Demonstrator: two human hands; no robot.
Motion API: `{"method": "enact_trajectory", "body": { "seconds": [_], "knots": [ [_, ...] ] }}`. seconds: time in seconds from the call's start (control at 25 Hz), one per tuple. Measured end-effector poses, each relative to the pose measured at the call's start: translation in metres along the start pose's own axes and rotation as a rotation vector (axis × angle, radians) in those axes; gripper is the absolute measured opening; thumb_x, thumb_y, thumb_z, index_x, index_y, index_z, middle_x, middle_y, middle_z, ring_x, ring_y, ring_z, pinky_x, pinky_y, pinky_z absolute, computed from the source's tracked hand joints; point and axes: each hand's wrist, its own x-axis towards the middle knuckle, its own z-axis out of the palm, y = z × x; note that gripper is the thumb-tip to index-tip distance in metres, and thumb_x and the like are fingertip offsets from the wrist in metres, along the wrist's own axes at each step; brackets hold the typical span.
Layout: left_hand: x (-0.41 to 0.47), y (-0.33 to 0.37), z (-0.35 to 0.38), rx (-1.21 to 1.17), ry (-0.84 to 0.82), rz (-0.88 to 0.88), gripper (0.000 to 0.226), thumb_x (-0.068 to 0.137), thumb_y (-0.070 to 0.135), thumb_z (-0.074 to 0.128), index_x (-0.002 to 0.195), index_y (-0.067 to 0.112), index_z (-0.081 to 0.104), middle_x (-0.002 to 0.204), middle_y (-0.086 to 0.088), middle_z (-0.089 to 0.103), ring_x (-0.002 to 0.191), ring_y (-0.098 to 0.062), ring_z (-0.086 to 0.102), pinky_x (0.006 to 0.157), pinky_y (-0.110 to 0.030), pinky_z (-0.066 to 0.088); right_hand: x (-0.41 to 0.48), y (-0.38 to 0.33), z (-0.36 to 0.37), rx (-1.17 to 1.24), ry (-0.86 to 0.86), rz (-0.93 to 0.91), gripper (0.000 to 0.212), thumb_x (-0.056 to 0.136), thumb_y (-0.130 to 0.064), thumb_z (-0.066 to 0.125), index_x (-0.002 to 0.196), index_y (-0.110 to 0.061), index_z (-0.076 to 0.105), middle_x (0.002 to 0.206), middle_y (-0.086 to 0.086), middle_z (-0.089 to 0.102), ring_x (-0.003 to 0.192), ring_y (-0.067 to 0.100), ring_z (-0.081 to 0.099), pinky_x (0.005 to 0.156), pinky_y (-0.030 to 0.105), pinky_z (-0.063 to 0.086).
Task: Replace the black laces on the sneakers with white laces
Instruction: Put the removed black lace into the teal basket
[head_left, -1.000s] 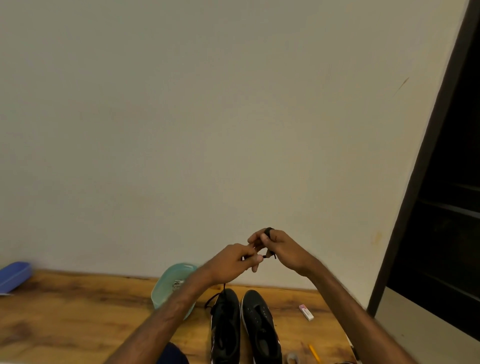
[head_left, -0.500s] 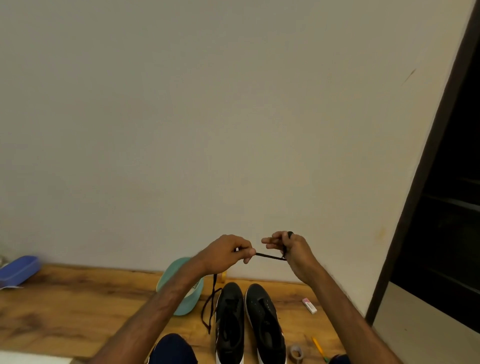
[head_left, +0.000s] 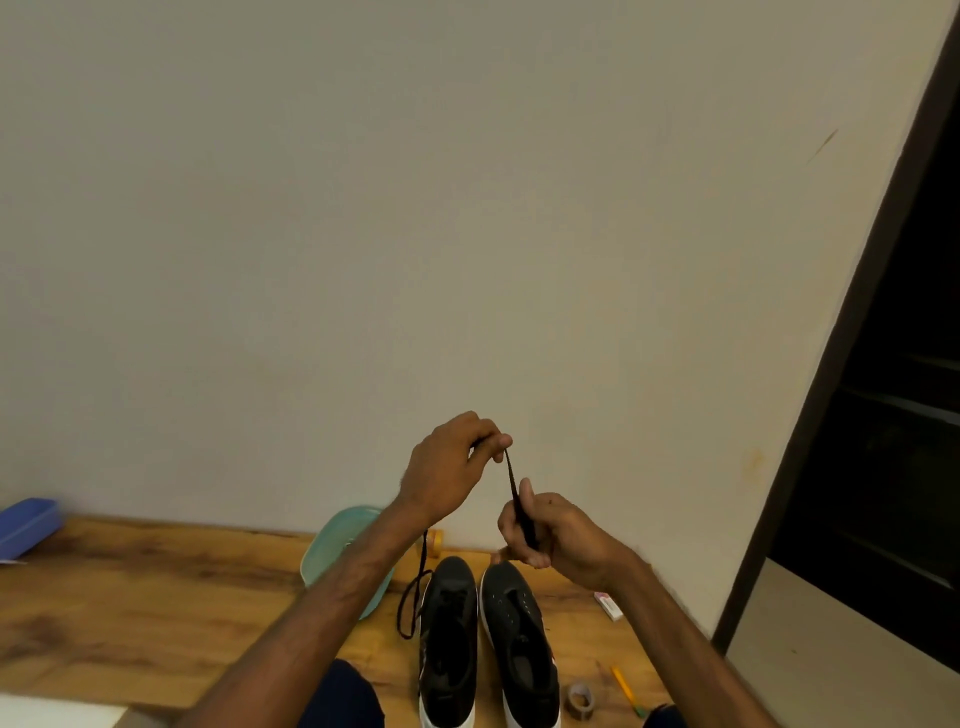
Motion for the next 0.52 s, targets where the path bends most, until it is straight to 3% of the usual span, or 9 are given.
{"method": "enact_trajectory", "body": {
  "seconds": [0.08, 0.16, 0.24, 0.32, 0.4, 0.52],
  "knots": [
    [-0.002, 0.007, 0.006, -0.101, -0.01, -0.011, 0.024, 0.098, 0.043, 0.052, 0.08, 0.031, 0.062, 0.083, 0.006, 0.061, 0.078, -0.011, 0.058, 0.071, -0.035, 0.049, 0.005, -0.019, 0.008, 0.183, -0.122, -0.043, 0.067, 0.106, -0.048, 0.019, 0.089, -0.002, 0.066, 0.056, 0.007, 0.054, 0.055, 0.016, 0.053, 0.093, 0.044, 0.052],
    [-0.012, 0.006, 0.016, -0.208, -0.097, -0.05, 0.012, 0.095, 0.023, 0.056, 0.09, 0.019, 0.066, 0.089, -0.002, 0.065, 0.085, -0.021, 0.062, 0.079, -0.045, 0.052, 0.011, -0.036, 0.01, 0.28, -0.096, -0.116, 0.075, 0.103, -0.056, 0.017, 0.099, -0.001, 0.068, 0.068, 0.012, 0.062, 0.067, 0.02, 0.061, 0.096, 0.043, 0.05],
    [-0.022, -0.002, 0.025, -0.213, -0.142, -0.09, 0.016, 0.096, 0.01, 0.054, 0.106, 0.011, 0.067, 0.096, -0.004, 0.069, 0.089, -0.023, 0.065, 0.084, -0.046, 0.053, 0.017, -0.041, 0.006, 0.257, -0.003, -0.207, 0.083, 0.098, -0.064, 0.018, 0.109, 0.0, 0.069, 0.089, 0.019, 0.07, 0.085, 0.027, 0.067, 0.098, 0.042, 0.049],
    [-0.03, -0.005, 0.026, -0.087, -0.16, -0.058, 0.022, 0.103, 0.024, 0.048, 0.094, 0.017, 0.067, 0.09, 0.005, 0.066, 0.082, -0.016, 0.063, 0.081, -0.044, 0.051, 0.017, -0.043, -0.003, 0.24, 0.07, -0.279, 0.091, 0.095, -0.068, 0.013, 0.121, 0.002, 0.065, 0.115, 0.026, 0.068, 0.108, 0.034, 0.065, 0.099, 0.04, 0.049],
    [-0.034, -0.002, 0.023, 0.028, -0.224, 0.017, 0.033, 0.105, 0.035, 0.041, 0.085, 0.021, 0.063, 0.088, 0.008, 0.059, 0.08, -0.011, 0.057, 0.08, -0.04, 0.049, 0.017, -0.045, -0.013, 0.199, 0.1, -0.313, 0.096, 0.094, -0.068, 0.005, 0.133, 0.005, 0.055, 0.135, 0.027, 0.057, 0.128, 0.038, 0.054, 0.111, 0.042, 0.042],
    [-0.034, 0.001, 0.015, 0.174, -0.295, 0.127, 0.032, 0.104, 0.04, 0.039, 0.09, 0.025, 0.063, 0.095, 0.012, 0.055, 0.083, -0.006, 0.053, 0.077, -0.031, 0.048, 0.017, -0.04, -0.019, -0.046, 0.166, -0.218, 0.099, 0.091, -0.071, 0.001, 0.134, -0.001, 0.056, 0.137, 0.016, 0.06, 0.133, 0.03, 0.052, 0.115, 0.036, 0.036]
  ]
}}
